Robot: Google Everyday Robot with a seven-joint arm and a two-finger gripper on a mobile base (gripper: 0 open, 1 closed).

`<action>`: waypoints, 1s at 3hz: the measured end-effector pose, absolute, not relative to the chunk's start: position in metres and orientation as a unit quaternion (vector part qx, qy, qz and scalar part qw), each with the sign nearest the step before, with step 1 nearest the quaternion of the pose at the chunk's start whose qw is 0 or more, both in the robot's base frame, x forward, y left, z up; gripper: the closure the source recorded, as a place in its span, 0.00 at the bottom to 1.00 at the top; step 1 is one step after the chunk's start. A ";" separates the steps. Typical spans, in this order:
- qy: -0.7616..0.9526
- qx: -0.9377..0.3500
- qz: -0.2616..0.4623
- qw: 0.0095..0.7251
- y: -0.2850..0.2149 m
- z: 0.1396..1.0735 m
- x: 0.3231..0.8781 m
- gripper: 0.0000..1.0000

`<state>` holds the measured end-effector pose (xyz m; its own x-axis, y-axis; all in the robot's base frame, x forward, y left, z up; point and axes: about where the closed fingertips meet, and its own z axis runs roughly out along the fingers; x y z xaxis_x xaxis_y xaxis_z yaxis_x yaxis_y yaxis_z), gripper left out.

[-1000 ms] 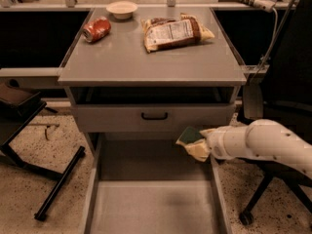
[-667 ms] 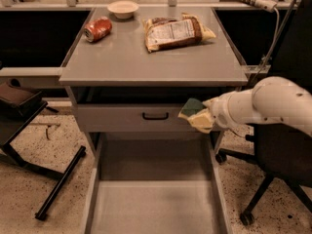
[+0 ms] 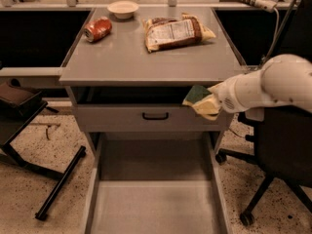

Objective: Pick sponge from middle drawer and place on counter

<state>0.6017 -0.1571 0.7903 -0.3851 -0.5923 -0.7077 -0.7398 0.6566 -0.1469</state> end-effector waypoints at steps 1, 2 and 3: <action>0.824 -0.411 0.071 0.383 -0.169 0.842 0.599 1.00; 0.811 -0.427 0.075 0.393 -0.165 0.877 0.603 1.00; 0.774 -0.464 0.097 0.419 -0.141 0.901 0.635 1.00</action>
Offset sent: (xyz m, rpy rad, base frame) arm 0.0198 0.0009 0.1593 -0.0056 -0.1495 0.1318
